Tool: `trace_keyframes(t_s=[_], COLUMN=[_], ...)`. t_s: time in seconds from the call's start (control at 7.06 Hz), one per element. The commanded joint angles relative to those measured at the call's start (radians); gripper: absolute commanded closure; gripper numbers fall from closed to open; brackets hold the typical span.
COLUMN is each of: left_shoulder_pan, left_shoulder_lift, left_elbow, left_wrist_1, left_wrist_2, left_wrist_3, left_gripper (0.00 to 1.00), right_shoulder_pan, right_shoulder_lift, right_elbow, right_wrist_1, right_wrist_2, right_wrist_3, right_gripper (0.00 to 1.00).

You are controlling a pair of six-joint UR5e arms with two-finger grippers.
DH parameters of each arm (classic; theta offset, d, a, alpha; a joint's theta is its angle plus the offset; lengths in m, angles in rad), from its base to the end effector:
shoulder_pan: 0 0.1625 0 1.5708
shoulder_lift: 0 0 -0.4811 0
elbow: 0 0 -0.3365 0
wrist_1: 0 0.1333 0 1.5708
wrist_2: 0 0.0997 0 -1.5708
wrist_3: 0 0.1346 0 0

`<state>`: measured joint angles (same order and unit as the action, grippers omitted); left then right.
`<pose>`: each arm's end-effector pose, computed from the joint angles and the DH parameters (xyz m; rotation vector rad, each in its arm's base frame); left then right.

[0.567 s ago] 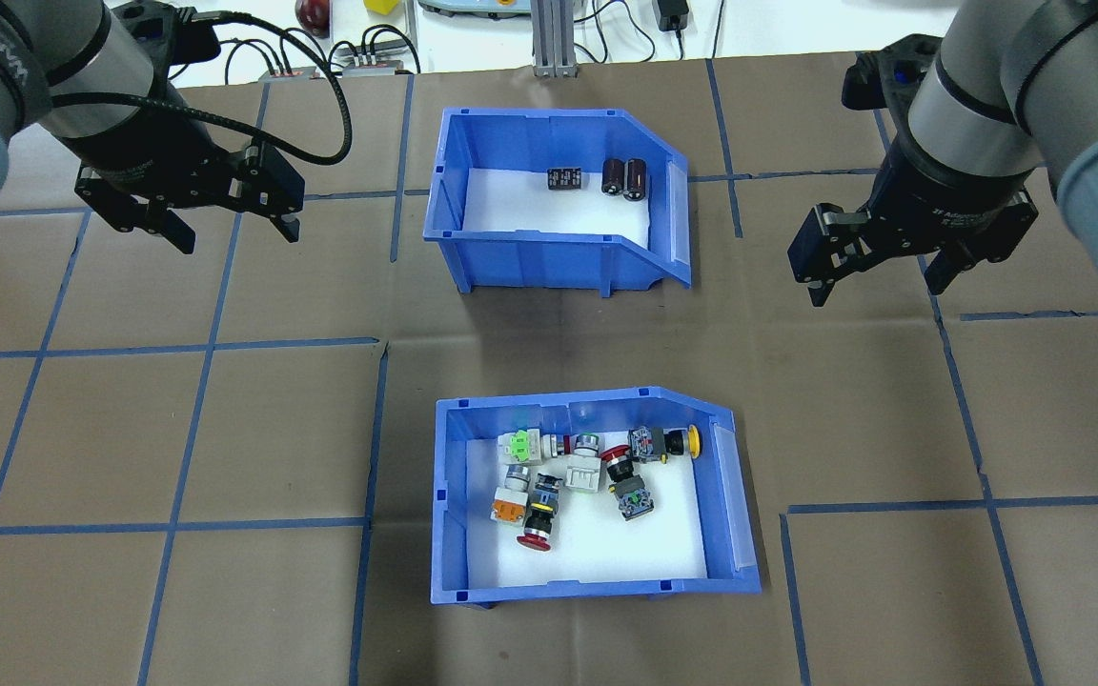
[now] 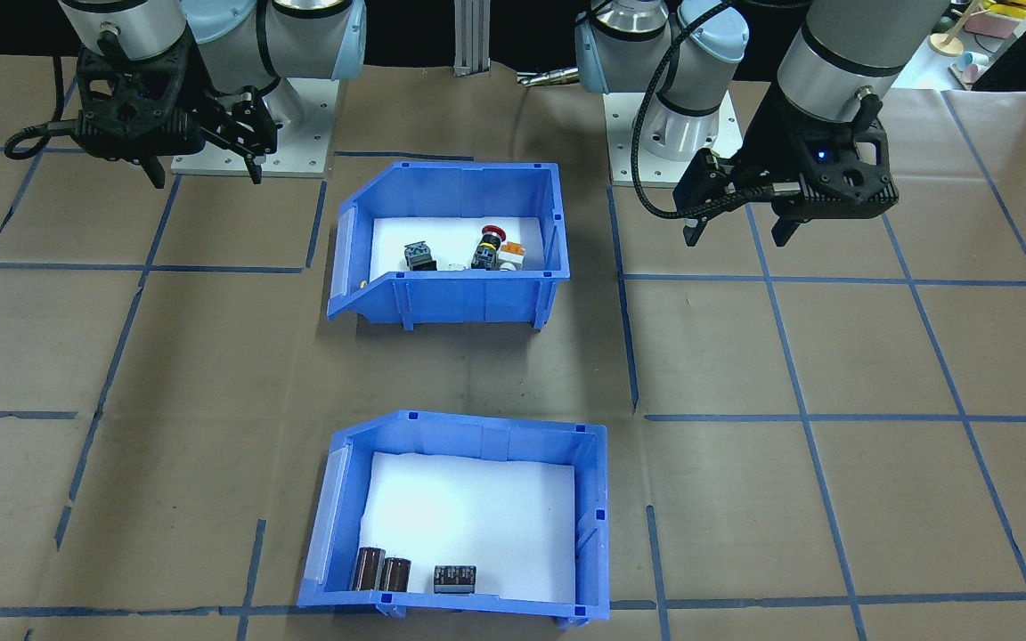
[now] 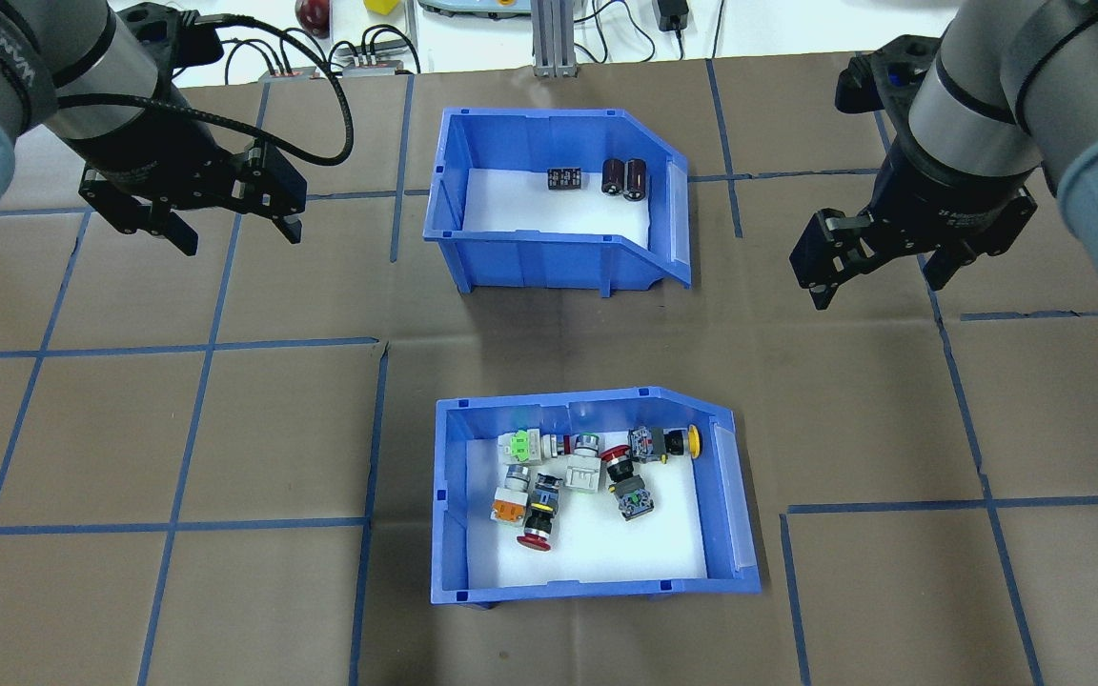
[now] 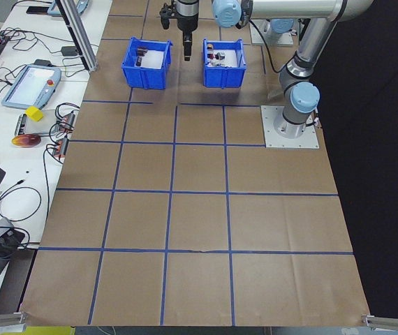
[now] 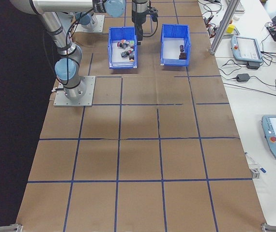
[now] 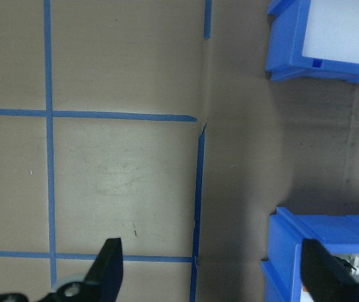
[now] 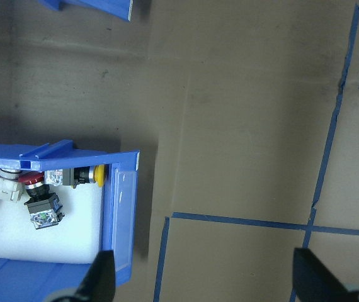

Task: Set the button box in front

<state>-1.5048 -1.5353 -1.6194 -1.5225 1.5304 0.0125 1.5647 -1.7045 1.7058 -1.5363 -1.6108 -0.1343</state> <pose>-0.1105 -0.4320 0.5080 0.0819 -3.1010 0.0570 0.1257 -0.3680 0.5009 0.1999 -3.0972 -0.0598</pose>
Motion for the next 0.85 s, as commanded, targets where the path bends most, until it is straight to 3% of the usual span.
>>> trace_keyframes(t_s=[0.0, 0.57, 0.71], left_shoulder_pan=[0.0, 0.005, 0.009], left_shoulder_lift=[0.01, 0.01, 0.01], left_elbow=[-0.004, -0.01, -0.014], left_wrist_1=[0.001, 0.041, 0.042], left_wrist_2=[0.001, 0.005, 0.011], left_wrist_3=[0.001, 0.014, 0.006], left_gripper=[0.01, 0.01, 0.01], right_shoulder_pan=[0.0, 0.003, 0.006], right_shoulder_lift=[-0.001, 0.003, 0.019], right_elbow=[0.0, -0.011, -0.014], right_wrist_1=[0.002, 0.002, -0.023], right_wrist_2=[-0.001, 0.006, 0.009], right_wrist_3=[0.001, -0.01, -0.106], right_gripper=[0.0, 0.0, 0.0])
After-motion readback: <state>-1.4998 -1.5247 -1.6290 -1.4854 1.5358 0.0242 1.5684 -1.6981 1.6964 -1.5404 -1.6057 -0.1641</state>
